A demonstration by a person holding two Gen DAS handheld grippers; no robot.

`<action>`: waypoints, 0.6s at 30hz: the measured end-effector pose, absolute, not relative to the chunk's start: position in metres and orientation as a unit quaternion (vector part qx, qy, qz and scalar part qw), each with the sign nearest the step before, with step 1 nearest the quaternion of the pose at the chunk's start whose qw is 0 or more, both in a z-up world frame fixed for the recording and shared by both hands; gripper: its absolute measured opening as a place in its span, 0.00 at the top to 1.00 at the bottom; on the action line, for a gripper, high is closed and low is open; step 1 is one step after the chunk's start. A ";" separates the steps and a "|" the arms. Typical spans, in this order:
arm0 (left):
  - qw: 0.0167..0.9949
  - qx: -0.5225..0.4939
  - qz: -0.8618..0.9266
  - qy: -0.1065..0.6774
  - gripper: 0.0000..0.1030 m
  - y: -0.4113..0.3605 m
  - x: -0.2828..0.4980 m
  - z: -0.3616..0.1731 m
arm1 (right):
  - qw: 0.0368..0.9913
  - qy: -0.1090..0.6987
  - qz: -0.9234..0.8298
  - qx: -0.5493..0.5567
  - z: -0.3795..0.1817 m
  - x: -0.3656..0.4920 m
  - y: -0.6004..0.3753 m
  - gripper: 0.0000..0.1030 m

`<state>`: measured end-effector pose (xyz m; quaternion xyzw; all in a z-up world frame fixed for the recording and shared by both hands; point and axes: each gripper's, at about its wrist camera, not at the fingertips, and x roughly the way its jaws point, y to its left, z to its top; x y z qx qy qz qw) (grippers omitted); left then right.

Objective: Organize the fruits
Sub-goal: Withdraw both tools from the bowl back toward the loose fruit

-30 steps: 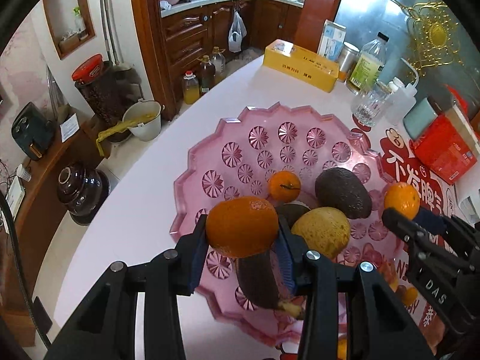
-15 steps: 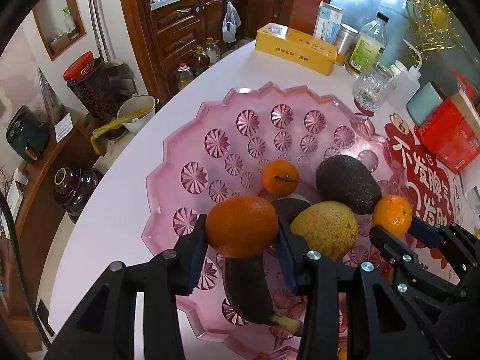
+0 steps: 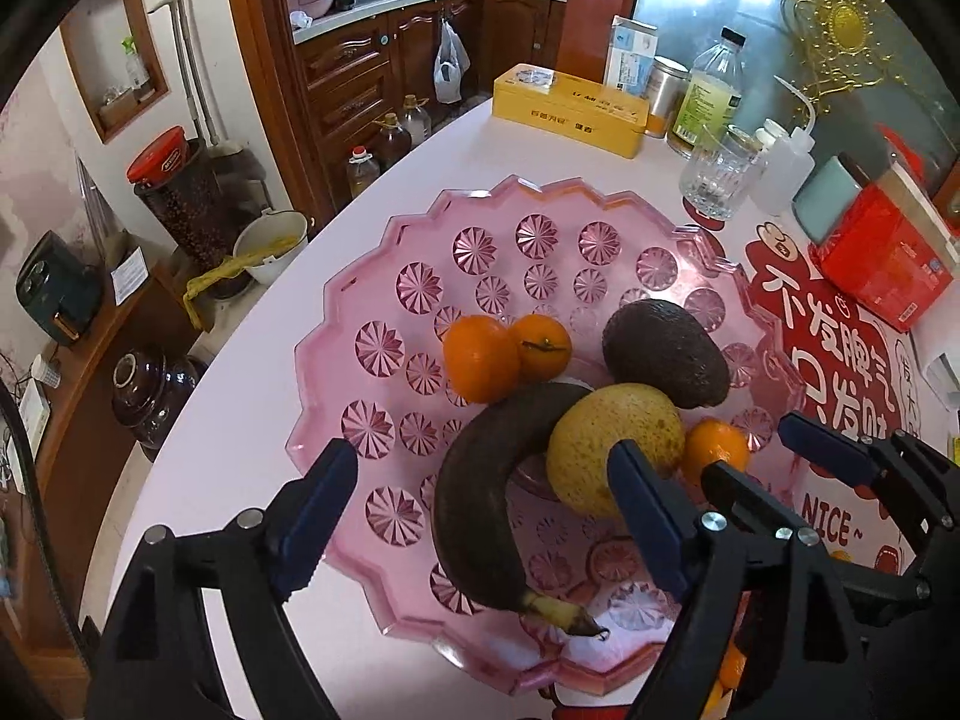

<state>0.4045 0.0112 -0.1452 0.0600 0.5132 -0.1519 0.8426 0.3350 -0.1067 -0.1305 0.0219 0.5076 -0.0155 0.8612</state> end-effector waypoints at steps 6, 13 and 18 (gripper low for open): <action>0.848 0.063 -0.151 0.504 0.18 0.016 0.388 -0.130 | 0.865 0.501 -0.009 0.028 -0.120 0.322 -0.104 0.48; 0.859 0.063 -0.147 0.486 0.18 0.026 0.363 -0.099 | 0.873 0.486 -0.004 0.034 -0.097 0.300 -0.102 0.48; 0.869 0.060 -0.143 0.470 0.16 0.034 0.339 -0.075 | 0.879 0.475 -0.002 0.038 -0.081 0.279 -0.101 0.48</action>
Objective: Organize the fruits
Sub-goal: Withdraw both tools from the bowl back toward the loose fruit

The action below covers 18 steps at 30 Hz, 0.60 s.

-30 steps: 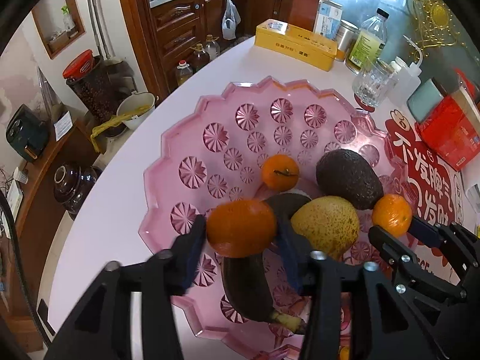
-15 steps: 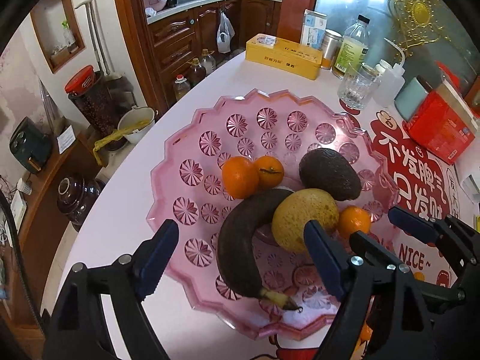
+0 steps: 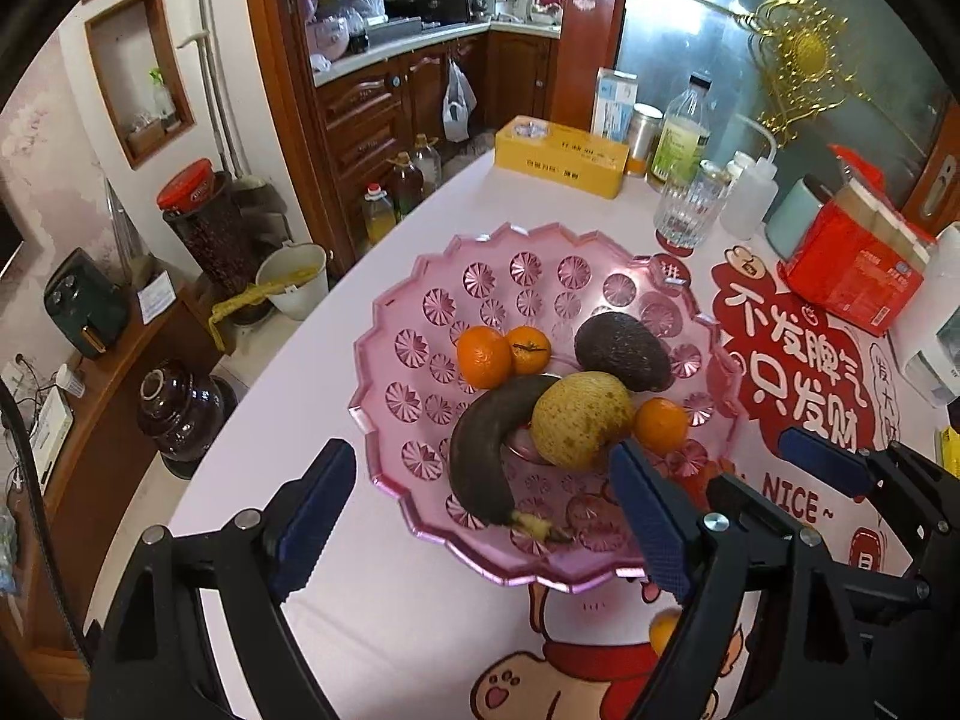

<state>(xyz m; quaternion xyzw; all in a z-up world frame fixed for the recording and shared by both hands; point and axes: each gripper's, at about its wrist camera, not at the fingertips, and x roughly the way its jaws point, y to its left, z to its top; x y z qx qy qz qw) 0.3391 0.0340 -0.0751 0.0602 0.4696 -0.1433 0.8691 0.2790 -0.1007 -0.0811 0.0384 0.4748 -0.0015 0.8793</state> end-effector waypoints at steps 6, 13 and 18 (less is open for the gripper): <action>0.877 0.059 -0.143 0.455 0.16 0.039 0.311 -0.051 | 0.886 0.461 -0.003 0.047 -0.061 0.251 -0.104 0.49; 0.889 0.057 -0.138 0.432 0.14 0.040 0.270 -0.019 | 0.896 0.440 0.003 0.059 -0.033 0.218 -0.113 0.49; 0.894 0.063 -0.133 0.423 0.14 0.036 0.239 -0.003 | 0.903 0.424 0.009 0.061 -0.015 0.196 -0.121 0.49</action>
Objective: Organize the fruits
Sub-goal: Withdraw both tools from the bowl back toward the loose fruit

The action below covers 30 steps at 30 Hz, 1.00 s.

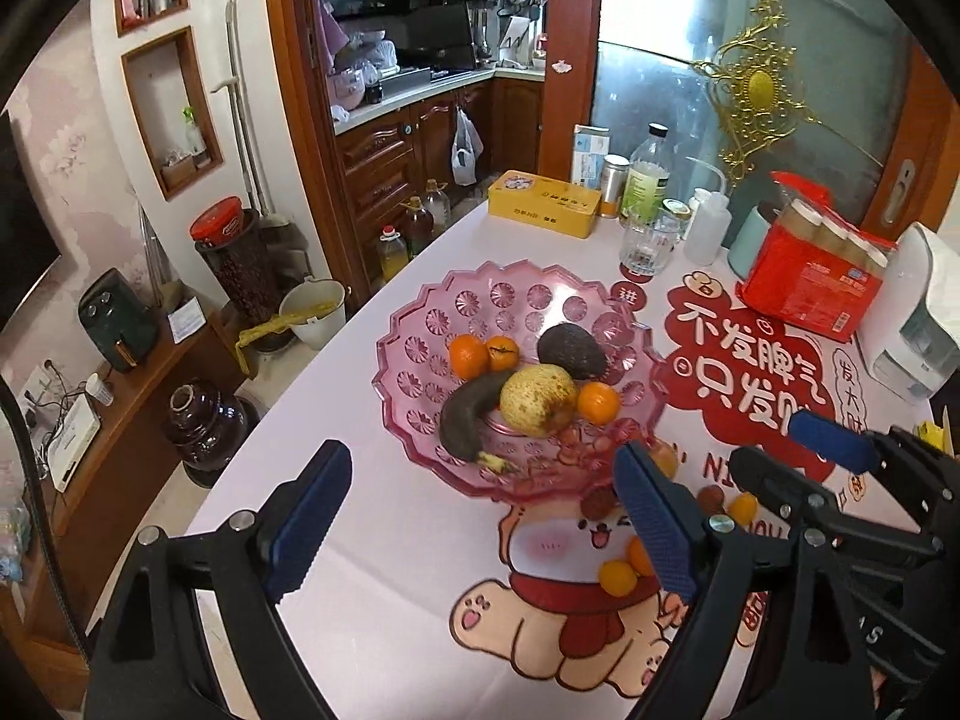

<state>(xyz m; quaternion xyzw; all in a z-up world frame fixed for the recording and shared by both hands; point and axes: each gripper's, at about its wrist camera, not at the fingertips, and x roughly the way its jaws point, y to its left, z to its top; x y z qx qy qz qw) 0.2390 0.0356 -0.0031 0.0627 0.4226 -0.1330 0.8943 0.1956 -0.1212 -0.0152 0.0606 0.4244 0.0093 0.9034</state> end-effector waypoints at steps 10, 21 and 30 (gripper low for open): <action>0.890 0.062 -0.138 0.431 0.14 0.012 0.193 -0.006 | 0.909 0.412 0.010 0.054 -0.002 0.151 -0.141 0.49; 0.858 0.062 -0.139 0.491 0.14 0.000 0.173 -0.053 | 0.904 0.423 -0.005 0.063 -0.025 0.117 -0.175 0.49; 0.835 0.057 -0.156 0.525 0.14 -0.011 0.170 -0.099 | 0.885 0.460 -0.030 0.067 -0.072 0.112 -0.204 0.49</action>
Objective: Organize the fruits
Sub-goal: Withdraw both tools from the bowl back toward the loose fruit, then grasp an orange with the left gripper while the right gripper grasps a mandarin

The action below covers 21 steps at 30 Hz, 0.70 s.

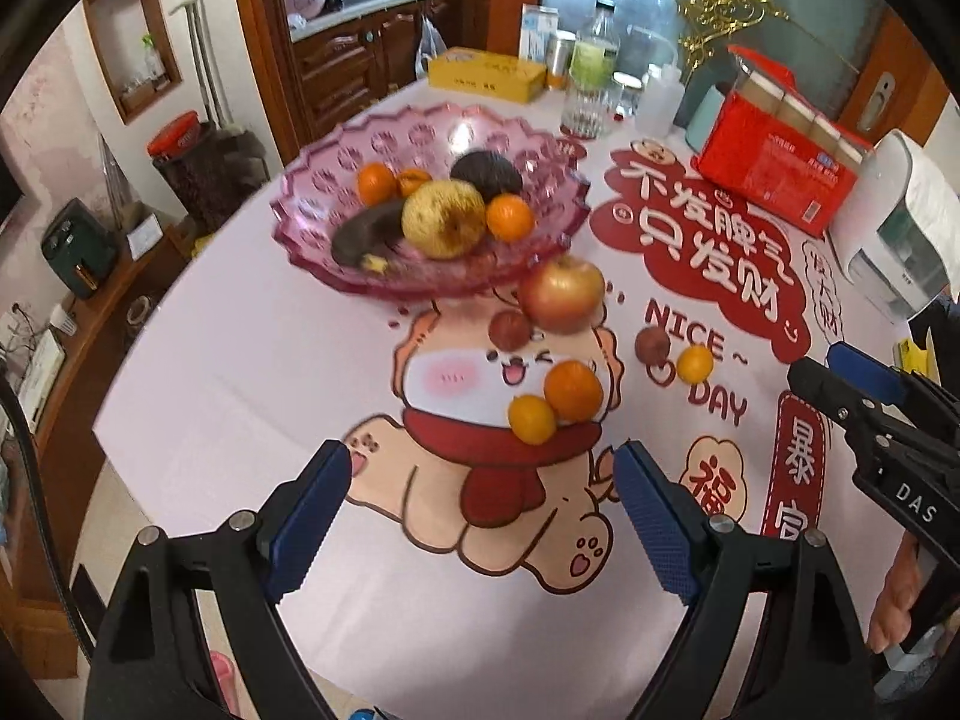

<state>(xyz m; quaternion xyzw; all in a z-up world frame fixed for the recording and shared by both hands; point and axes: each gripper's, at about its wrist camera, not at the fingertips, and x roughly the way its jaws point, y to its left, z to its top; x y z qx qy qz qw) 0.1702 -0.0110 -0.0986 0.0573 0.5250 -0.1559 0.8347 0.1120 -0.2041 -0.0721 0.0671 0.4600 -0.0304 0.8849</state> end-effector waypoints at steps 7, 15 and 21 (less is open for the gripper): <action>0.830 0.051 -0.149 0.536 0.14 -0.021 0.181 -0.143 | 0.863 0.499 -0.038 0.071 -0.119 0.118 -0.220 0.49; 0.823 0.047 -0.158 0.544 0.23 -0.039 0.197 -0.181 | 0.845 0.525 -0.040 0.091 -0.154 0.130 -0.236 0.49; 0.808 0.047 -0.172 0.561 0.40 -0.053 0.208 -0.205 | 0.838 0.535 -0.040 0.102 -0.172 0.143 -0.247 0.49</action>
